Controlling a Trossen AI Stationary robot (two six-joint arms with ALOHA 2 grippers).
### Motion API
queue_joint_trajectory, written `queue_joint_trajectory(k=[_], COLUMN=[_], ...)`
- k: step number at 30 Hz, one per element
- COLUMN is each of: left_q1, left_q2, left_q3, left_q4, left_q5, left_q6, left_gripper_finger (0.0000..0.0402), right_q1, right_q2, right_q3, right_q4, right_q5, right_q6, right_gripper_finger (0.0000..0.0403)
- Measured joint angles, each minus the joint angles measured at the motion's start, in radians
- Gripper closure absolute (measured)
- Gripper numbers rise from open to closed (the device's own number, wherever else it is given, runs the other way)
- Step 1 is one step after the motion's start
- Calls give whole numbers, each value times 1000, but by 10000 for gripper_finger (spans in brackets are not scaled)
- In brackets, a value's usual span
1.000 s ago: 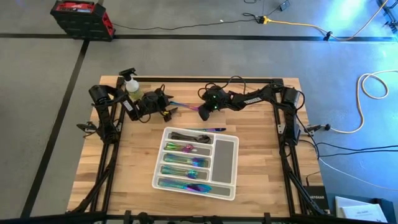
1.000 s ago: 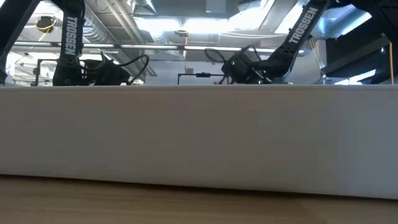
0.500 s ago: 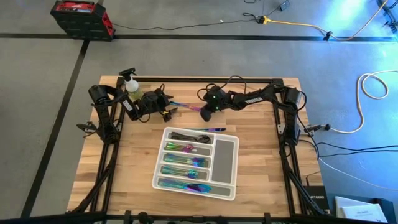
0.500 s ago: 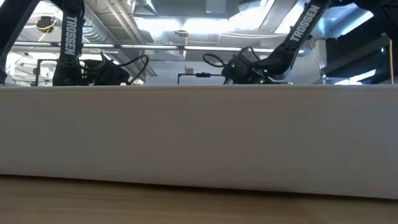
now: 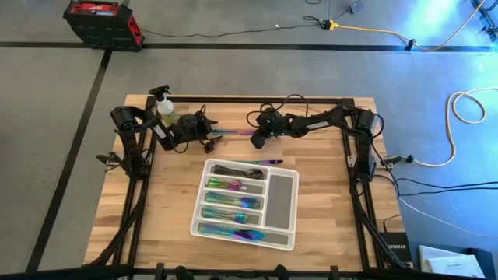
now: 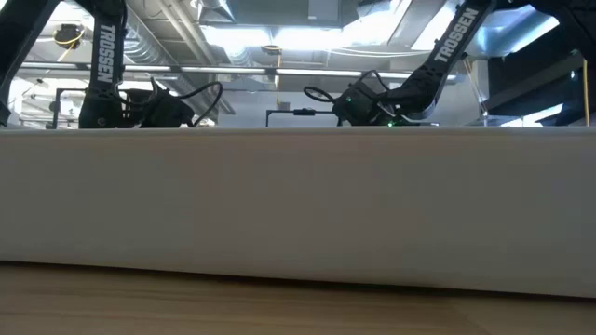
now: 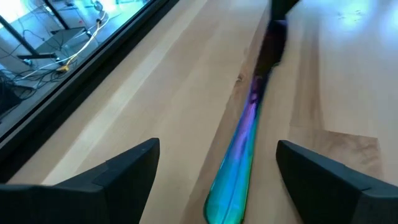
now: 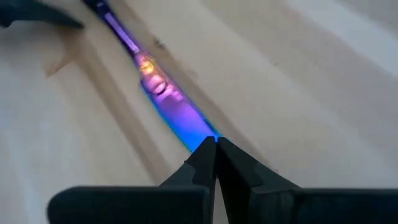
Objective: Sort silverware
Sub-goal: Put the purple knife into the white silverware tray
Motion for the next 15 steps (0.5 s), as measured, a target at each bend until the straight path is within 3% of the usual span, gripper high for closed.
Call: queue_joint_trajectory(k=[8,15], left_q1=[-13,27], left_q2=[0,0], left_q3=[0,-10], left_q4=[13,51], left_q5=[4,97], left_q6=[-20,-52], left_gripper_finger=[91,92], right_q1=[-45,-72], right_q2=[0,0], right_q3=[0,0], right_q4=[30,31], right_q5=[14,-65], right_q6=[0,0], right_gripper_finger=[403,403])
